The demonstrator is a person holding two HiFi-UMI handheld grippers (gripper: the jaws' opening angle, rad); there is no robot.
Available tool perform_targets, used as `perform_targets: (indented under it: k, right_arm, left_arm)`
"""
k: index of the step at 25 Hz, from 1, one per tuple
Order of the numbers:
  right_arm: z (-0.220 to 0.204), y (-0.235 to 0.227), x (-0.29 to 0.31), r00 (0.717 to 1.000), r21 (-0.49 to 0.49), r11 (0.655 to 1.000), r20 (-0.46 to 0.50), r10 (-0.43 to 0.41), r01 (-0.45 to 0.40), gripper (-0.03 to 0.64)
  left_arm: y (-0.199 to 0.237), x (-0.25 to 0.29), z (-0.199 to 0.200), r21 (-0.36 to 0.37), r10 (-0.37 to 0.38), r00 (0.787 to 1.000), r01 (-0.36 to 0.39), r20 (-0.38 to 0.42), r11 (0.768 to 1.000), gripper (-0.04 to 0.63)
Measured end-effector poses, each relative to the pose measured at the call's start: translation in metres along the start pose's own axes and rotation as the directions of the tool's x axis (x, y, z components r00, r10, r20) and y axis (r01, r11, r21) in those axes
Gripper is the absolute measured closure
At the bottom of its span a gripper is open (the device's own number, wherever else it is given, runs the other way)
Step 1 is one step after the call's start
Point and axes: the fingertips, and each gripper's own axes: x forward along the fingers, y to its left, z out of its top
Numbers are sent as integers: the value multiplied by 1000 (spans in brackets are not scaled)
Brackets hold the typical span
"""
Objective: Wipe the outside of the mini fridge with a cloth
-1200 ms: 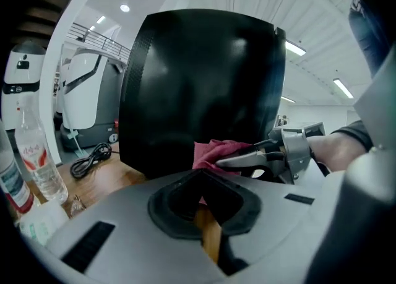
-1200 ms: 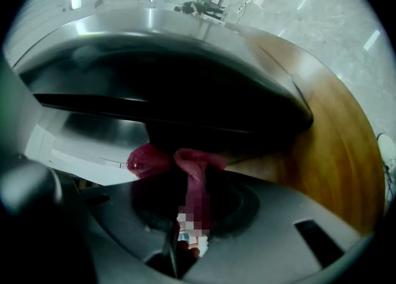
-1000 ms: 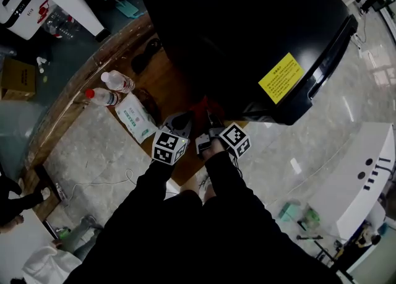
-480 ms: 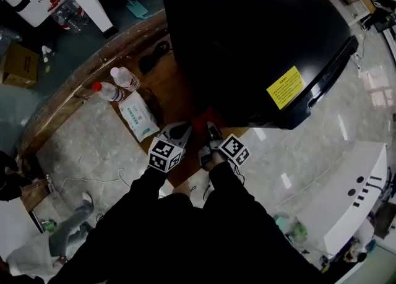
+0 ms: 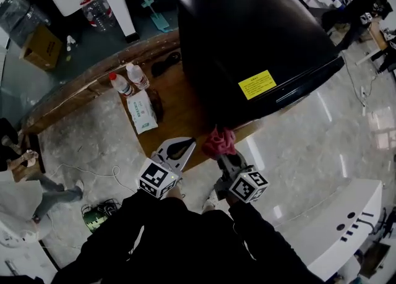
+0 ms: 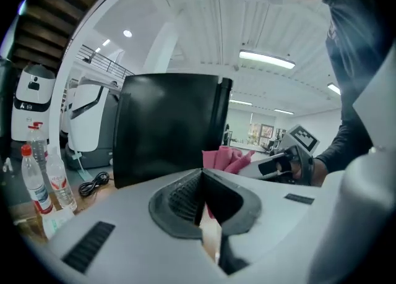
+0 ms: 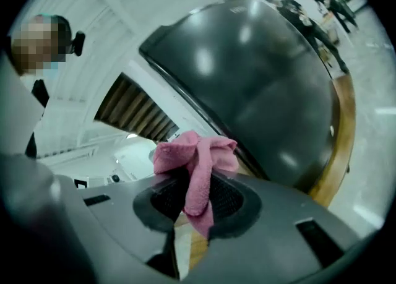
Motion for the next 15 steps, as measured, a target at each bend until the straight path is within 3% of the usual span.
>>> perform_targets:
  k: [3,6,9,15]
  right_arm:
    - [41,29,-43,997,-194,979,16,73,-68,534]
    - [81,56,-79,985,-317,937,38,169,-149,534]
    - [100,74,-117,971,-390,897,26,237,-208,534]
    - [105,89,-171,959,-498,831,-11,282,-250,535]
  left_arm:
    - [-50,-9,31,-26,4,997,-2,71,1000,589]
    - [-92,-12,60,-24,29,990,-26,136,999,589]
    - [-131,-14,78,-24,46,984,-42,173,999,589]
    - [-186,-15,99,23,75,973,-82,218,996,589]
